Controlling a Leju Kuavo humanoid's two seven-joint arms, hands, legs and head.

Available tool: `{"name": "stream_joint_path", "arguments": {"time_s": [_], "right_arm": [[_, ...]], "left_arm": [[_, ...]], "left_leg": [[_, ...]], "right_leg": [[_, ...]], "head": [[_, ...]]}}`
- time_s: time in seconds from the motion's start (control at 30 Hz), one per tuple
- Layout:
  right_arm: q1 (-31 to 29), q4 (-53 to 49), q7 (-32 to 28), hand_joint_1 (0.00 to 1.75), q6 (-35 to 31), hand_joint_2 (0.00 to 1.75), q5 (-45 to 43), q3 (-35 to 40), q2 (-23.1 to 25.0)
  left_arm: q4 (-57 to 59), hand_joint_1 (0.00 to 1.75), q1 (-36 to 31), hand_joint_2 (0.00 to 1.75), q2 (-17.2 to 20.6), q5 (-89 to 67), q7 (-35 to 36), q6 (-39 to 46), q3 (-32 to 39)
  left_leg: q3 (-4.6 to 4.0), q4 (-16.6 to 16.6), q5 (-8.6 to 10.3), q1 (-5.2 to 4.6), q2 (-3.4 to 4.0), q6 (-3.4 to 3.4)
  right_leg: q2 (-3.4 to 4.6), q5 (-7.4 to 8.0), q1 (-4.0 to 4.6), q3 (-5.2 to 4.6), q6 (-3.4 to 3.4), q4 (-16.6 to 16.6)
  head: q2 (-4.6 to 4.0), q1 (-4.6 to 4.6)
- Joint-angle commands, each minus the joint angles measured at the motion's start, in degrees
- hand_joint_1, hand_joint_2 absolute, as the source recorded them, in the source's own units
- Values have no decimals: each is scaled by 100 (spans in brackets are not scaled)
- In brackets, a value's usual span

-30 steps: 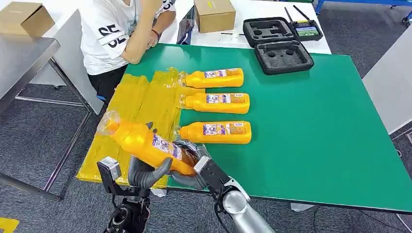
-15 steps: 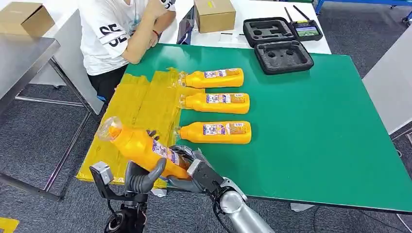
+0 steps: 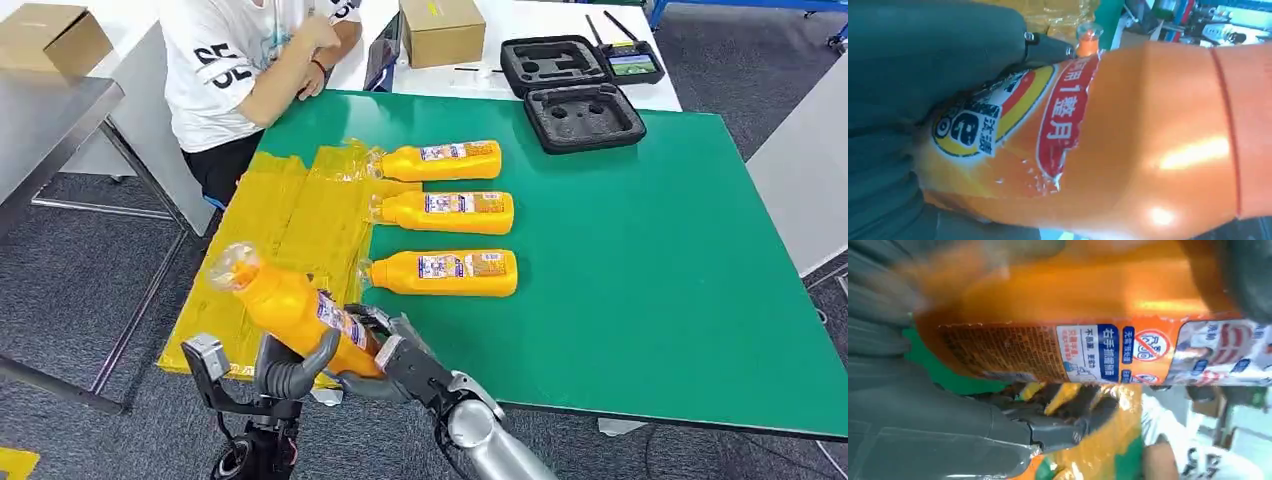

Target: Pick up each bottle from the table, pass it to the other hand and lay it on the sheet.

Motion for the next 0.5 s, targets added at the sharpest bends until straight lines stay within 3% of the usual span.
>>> {"name": "stream_joint_path", "arguments": {"time_s": [0.03, 0.23, 0.4, 0.5], "right_arm": [[16, -127, 123, 0, -309, 0, 78, -11, -129], [162, -1190, 116, 0, -812, 0, 274, -59, -370], [180, -1238, 148, 0, -816, 0, 289, -47, -369], [209, -1658, -42, 0, -1007, 0, 227, -16, -418]], "left_arm": [[-60, 175, -167, 175, 43, -423, -128, 531, -20], [-44, 175, -311, 175, 85, -2052, -470, 2335, 211], [-52, 175, -320, 175, 86, -2055, -467, 2341, 219], [69, 175, -503, 175, 177, -2628, -458, 2886, 289]], "left_leg": [[22, -1, -9, 1, -5, 7], [17, 3, -8, 1, -11, 7], [13, -3, -3, 0, -7, 4], [21, -1, -8, 1, -7, 6]], "right_leg": [[-11, -10, 4, 26, -8, -4], [-17, -11, 4, 23, -8, -1], [-10, -5, 2, 16, -5, -5], [-12, -10, 3, 26, -8, -4]], "head": [[0, 0], [0, 2], [0, 2], [0, 2]]}}
